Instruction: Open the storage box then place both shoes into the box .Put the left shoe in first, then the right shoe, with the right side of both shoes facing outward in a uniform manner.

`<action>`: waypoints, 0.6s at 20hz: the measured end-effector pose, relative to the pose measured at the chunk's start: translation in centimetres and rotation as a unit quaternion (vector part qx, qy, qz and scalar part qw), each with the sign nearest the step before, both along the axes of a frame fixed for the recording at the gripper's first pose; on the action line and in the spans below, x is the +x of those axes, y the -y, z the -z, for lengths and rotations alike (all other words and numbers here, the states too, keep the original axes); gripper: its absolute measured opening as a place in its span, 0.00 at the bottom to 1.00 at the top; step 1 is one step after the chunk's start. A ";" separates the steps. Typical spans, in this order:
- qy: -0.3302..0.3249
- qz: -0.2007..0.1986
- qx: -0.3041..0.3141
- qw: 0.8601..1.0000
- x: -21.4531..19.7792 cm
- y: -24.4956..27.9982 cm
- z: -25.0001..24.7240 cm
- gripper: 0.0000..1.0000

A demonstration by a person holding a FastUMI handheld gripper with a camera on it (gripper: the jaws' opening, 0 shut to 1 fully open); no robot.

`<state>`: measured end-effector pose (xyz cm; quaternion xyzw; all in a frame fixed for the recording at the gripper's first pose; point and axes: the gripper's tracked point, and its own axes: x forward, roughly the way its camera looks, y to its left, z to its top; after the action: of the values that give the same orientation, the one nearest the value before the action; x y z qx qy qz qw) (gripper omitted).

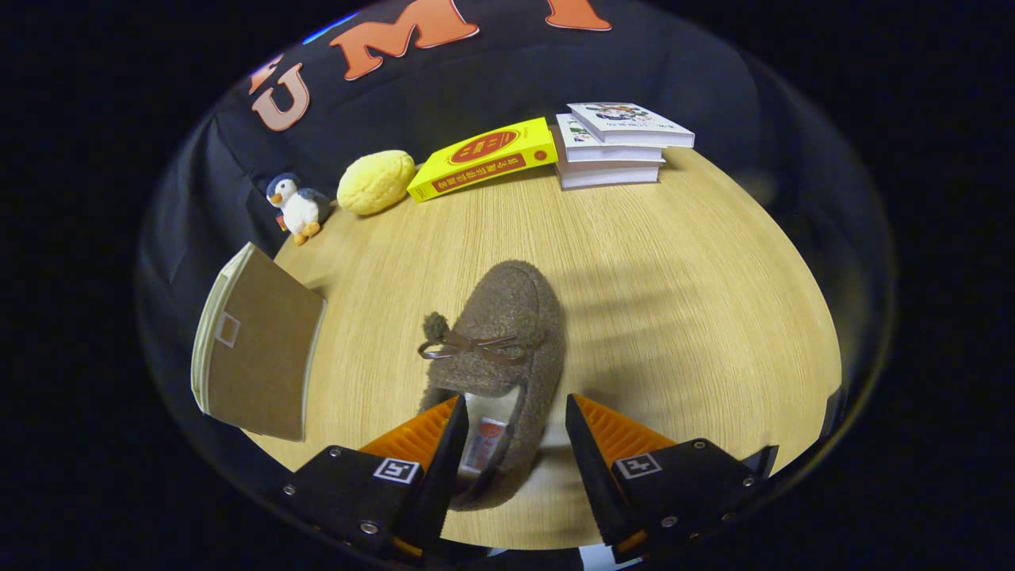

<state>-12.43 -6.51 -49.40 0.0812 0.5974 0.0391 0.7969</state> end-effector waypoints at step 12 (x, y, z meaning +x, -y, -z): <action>0.004 0.045 -0.034 0.998 2.0 0.0 2.3 0.10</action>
<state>-10.42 -6.55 -51.74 0.0806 0.5908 -0.0172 0.8026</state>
